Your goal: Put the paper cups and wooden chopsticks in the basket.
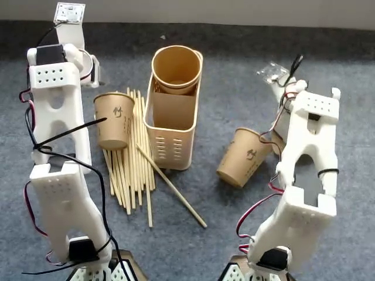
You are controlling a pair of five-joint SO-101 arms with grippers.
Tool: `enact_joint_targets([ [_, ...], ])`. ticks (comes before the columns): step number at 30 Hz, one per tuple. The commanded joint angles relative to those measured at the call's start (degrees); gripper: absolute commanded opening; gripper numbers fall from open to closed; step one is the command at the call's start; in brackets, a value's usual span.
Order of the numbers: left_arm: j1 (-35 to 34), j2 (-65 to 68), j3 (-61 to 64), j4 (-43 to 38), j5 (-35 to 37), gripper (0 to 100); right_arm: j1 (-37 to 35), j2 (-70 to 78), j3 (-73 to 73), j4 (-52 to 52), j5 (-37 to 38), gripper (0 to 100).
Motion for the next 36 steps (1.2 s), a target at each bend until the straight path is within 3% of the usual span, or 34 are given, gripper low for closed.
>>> enact_joint_targets([
  [1, -1.8, -0.4, -0.6, -4.4, 0.3, 22, 0.7, 0.7, -0.7, -0.3, 0.9, 28.3],
  [9, -0.2, 1.4, -0.5, -20.3, -2.5, 22, 1.0, 3.2, -0.7, -0.3, 0.9, 25.6],
  [15, 4.0, 7.3, -0.6, -20.7, 1.9, 22, 0.7, 6.9, -0.7, -0.6, 0.9, 0.0],
  [18, 5.8, 9.4, -0.7, -13.5, 2.1, 22, 1.1, 8.1, -0.7, -2.9, 0.6, 2.6],
  [26, 5.9, 9.5, -12.6, 18.4, 4.1, 22, 0.1, 8.3, -0.7, -4.4, 0.5, 2.6],
  [33, 0.1, 4.1, -11.3, 19.9, 3.3, 22, -0.4, 8.3, -0.8, -4.3, 0.5, 2.6],
  [36, -0.6, -0.7, -5.2, 19.9, -2.5, 22, -0.2, 8.2, -0.8, -4.3, 0.5, 2.6],
])
